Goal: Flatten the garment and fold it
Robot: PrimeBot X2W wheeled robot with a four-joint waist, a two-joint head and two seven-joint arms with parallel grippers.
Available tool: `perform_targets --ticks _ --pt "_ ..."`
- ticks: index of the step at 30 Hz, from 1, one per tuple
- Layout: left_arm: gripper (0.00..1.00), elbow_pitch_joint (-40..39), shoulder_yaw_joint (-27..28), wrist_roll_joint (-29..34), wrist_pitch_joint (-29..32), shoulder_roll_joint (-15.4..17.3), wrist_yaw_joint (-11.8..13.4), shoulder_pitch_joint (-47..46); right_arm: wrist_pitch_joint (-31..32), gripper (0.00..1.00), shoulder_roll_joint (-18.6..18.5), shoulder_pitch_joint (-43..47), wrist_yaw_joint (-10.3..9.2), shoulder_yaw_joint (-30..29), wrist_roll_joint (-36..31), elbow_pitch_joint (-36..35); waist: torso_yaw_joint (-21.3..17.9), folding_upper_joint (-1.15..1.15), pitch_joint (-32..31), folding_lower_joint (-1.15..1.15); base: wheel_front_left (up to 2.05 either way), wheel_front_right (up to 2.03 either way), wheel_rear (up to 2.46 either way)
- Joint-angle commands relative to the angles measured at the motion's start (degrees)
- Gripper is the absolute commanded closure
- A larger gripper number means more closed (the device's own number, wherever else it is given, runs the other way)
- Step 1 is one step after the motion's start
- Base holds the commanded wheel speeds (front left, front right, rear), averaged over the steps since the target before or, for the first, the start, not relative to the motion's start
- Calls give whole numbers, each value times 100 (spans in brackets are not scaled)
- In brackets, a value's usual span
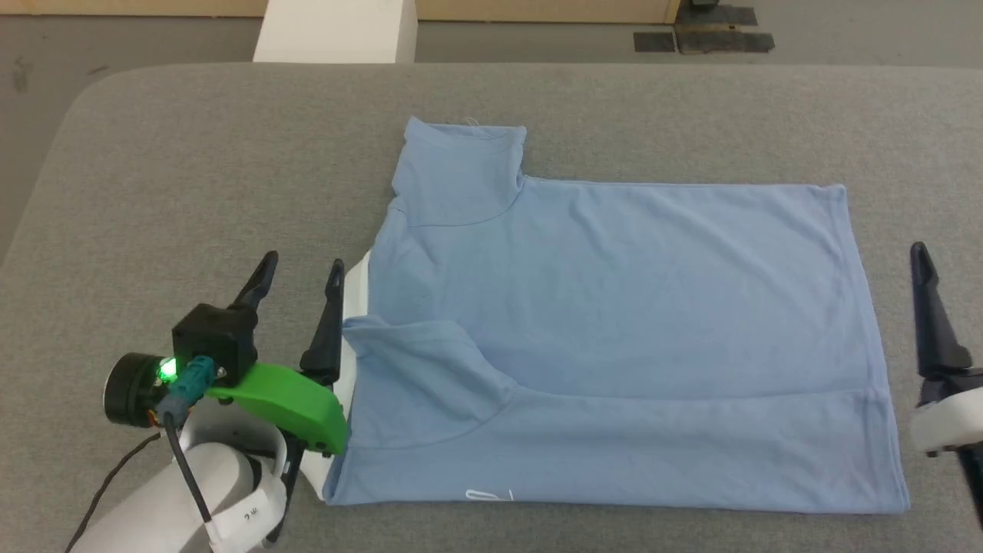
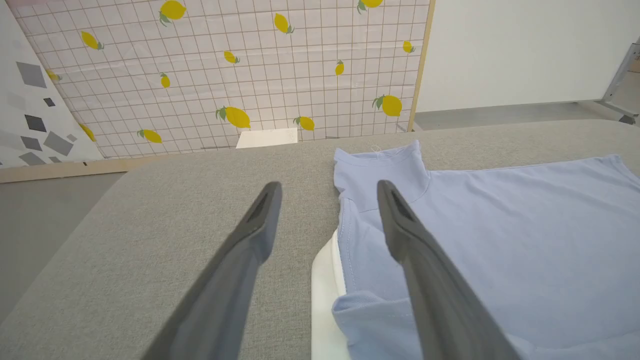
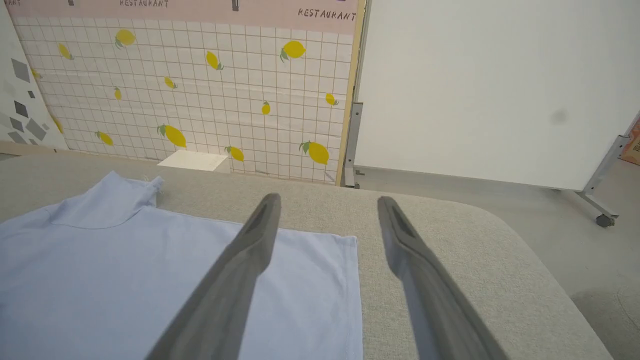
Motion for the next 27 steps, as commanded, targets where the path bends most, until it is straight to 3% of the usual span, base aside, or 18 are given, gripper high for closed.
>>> perform_targets --ticks 1,9,17,21,26,27 --pt "0 35 -14 121 -39 -10 -52 -85 -122 0 149 10 -10 19 -100 -45 -74 0 87 0 0 0 0" --pt "0 215 -121 148 573 270 -435 -670 -478 0 733 -116 -10 114 -352 -123 -439 0 662 0 0 0 0" --pt "0 687 -403 97 2443 759 -1609 -2309 -780 0 949 -552 -10 185 -306 -363 -1023 0 1574 0 0 0 0" --pt "0 1123 -394 -120 3395 872 -2243 -3236 -856 0 1057 -666 -10 248 -321 -369 -1289 0 1965 0 0 0 0" --pt "0 1692 -313 -398 4520 955 -2808 -4334 -1009 0 1170 -850 -10 350 -269 -254 -1587 0 2376 0 0 0 0" --pt "0 1902 -293 -530 4991 987 -2953 -4691 -1076 0 1204 -906 -10 399 -239 -194 -1699 0 2504 0 0 0 0"
